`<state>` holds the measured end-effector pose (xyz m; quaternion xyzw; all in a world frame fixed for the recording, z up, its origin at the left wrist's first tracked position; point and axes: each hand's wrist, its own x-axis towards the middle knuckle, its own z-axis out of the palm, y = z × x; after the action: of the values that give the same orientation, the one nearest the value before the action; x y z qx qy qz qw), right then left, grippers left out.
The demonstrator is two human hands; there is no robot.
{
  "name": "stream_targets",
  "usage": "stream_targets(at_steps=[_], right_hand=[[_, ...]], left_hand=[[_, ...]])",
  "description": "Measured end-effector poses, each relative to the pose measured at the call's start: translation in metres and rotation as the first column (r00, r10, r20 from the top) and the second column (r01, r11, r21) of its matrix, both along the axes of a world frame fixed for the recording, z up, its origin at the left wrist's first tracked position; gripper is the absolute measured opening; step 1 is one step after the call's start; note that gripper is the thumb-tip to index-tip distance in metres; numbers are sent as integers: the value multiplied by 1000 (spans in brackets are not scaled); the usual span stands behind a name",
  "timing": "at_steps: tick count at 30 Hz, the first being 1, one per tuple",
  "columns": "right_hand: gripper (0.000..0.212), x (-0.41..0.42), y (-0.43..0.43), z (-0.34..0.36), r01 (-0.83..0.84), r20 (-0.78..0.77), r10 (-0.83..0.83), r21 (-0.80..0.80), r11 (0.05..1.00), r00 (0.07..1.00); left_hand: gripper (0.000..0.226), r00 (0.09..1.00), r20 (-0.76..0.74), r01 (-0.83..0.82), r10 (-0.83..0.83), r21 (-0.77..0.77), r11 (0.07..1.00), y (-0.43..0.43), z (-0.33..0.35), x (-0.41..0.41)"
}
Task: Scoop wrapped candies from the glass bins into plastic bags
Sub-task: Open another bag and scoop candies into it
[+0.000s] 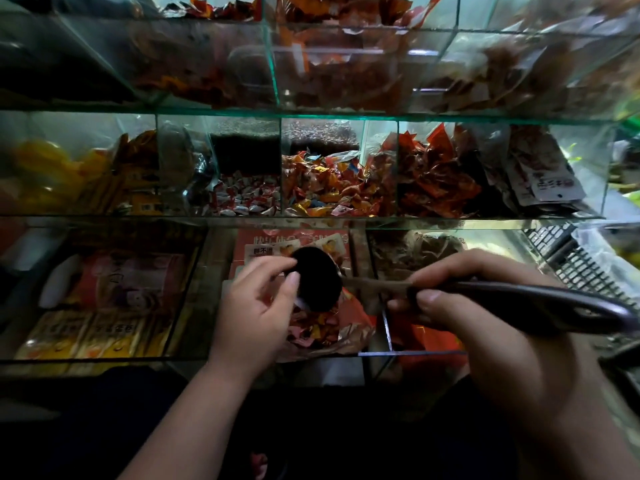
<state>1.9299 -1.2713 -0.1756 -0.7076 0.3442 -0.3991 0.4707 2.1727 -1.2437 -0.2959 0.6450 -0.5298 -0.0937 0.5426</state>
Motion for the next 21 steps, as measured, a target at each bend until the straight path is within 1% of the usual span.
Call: stream_targets(at_steps=[1,2,3,4,6,8,10,12,14,15,16,18,21], right_hand=[[16,1,1,-9,45,-50,-46,-27,999,998],[13,11,1,-18,50,-145,-57,-55,997,988],[9,19,0,-29,27,-250,-45,-75,997,967],[10,27,-4,-41,-5,-357,-25,-83,997,934],[13,43,-19,-71,-57,-464,19,-67,996,885],[13,61,-30,-101,-120,-516,56,-90,989,855],[13,76,-37,-132,-182,-548,97,-103,978,831],[13,88,-44,-156,-195,-598,84,-124,973,797],[7,93,-48,-172,-102,-569,31,-94,990,822],[3,92,-51,-176,-29,-528,2,-43,999,850],[4,92,-55,-178,35,-484,-19,24,999,875],[10,89,-61,-179,102,-417,-30,152,983,909],[19,88,-62,-182,131,-413,-36,204,970,910]], left_hand=[[15,996,29,-85,86,-41,996,7,-4,4],[14,983,65,-169,173,-52,984,12,-8,9],[14,965,99,-240,242,-31,970,15,-13,16],[15,954,118,-281,277,24,959,17,-18,23],[29,960,109,-275,258,196,941,17,-29,33],[37,974,66,-225,215,302,926,16,-40,35],[32,980,29,-196,196,298,934,15,-48,30],[30,977,-1,-205,214,288,936,14,-56,24],[25,972,-13,-222,235,277,935,14,-62,19],[24,971,-21,-226,240,264,938,14,-64,18],[24,968,-37,-230,247,250,940,14,-67,17],[25,963,-75,-235,258,229,945,13,-69,17],[26,959,-100,-239,264,209,948,12,-70,16]])
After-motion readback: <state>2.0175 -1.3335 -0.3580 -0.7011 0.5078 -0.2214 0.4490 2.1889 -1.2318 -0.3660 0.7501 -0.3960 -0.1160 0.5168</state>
